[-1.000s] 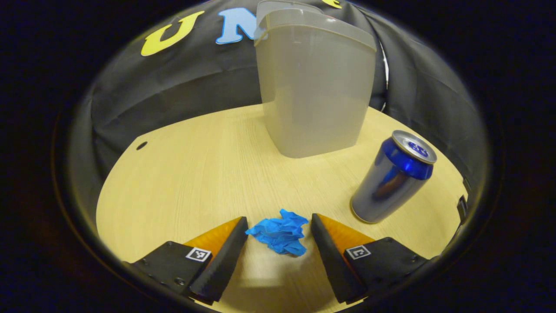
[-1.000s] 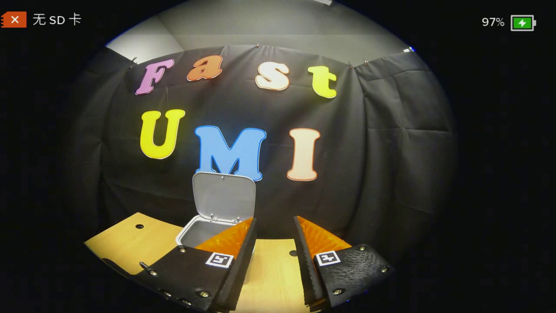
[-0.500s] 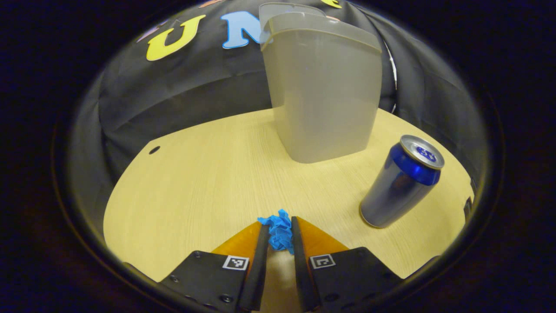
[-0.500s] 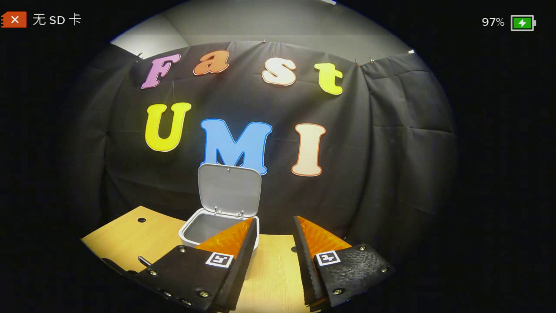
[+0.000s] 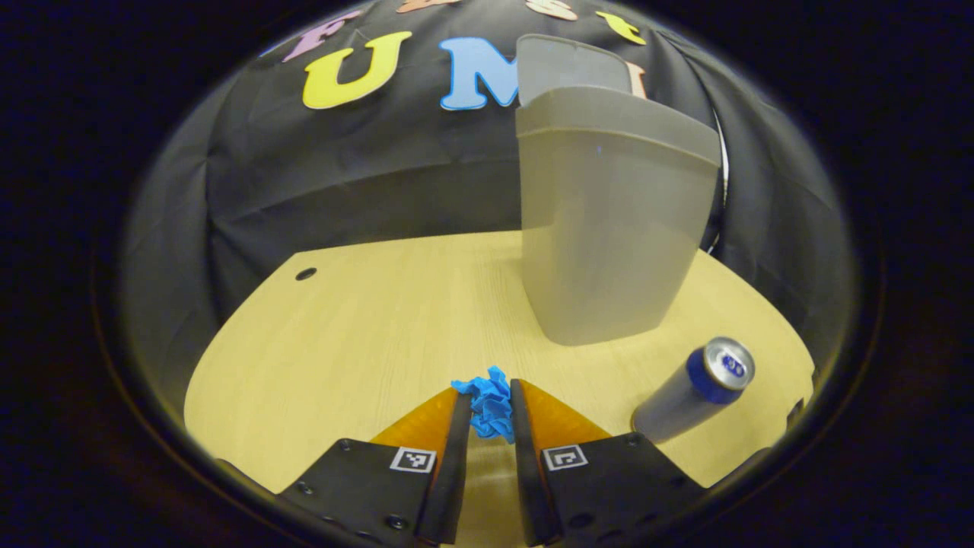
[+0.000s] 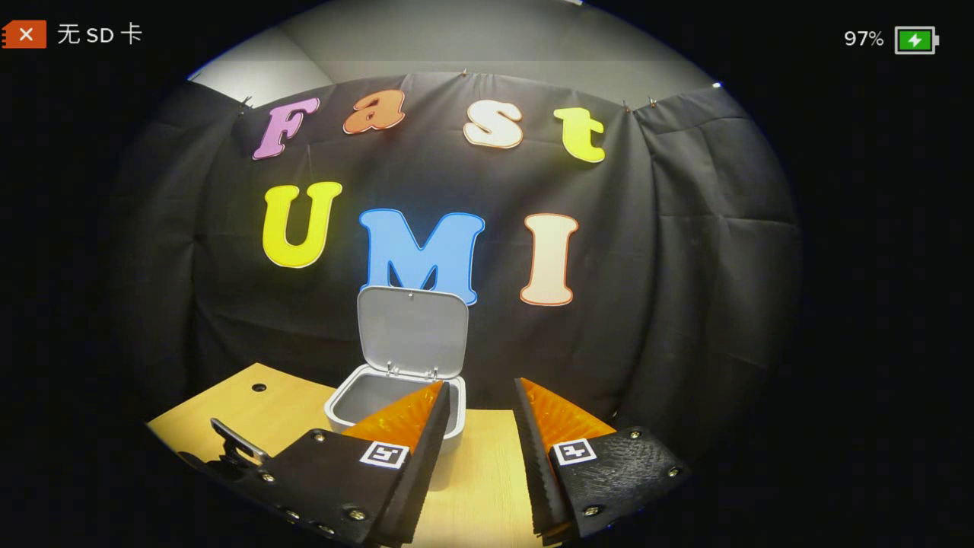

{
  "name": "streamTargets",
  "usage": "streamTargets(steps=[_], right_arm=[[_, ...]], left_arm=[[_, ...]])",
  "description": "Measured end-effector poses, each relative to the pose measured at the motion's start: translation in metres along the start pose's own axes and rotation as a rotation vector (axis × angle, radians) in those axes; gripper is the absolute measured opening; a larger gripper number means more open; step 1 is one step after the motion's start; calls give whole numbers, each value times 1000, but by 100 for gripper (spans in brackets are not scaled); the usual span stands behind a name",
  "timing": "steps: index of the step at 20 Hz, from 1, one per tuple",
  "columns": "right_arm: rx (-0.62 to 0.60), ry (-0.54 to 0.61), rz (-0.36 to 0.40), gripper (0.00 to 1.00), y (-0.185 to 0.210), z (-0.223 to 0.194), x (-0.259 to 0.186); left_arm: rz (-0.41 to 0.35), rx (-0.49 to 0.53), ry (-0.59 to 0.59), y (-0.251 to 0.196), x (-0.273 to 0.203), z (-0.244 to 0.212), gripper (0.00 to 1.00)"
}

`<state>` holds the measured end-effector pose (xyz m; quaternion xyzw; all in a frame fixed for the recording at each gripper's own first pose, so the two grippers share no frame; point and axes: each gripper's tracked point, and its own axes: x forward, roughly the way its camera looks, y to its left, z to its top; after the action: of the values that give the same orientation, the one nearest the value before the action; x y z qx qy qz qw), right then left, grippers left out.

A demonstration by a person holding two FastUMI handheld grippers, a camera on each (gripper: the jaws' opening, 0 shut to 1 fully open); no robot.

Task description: Press the lid of the desktop garbage bin to open it, pick up the crumpled paper on the desktop and throw it into the bin, then pick up the pop can on the desktop and drop it into the bin, and finally close the garbage bin lid.

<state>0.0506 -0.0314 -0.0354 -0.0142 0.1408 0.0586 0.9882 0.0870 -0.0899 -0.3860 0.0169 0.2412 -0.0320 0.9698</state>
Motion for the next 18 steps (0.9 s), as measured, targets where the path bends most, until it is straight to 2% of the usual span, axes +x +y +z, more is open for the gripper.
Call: streamTargets(steps=[5, 6, 9, 18], right_arm=[[25, -9, 20, 55, 3, -1, 0], [31, -11, 21, 55, 2, -1, 0], [47, -13, 19, 55, -3, -4, 0], [119, -6, -33, 55, -42, -18, -5]], left_arm=[[3, -44, -105, 4, -12, 58, 39], [2, -46, -126, 3, -14, 71, 35], [-12, -48, -194, -4, -21, 111, 39], [-84, -21, -369, -41, -31, 235, 39]])
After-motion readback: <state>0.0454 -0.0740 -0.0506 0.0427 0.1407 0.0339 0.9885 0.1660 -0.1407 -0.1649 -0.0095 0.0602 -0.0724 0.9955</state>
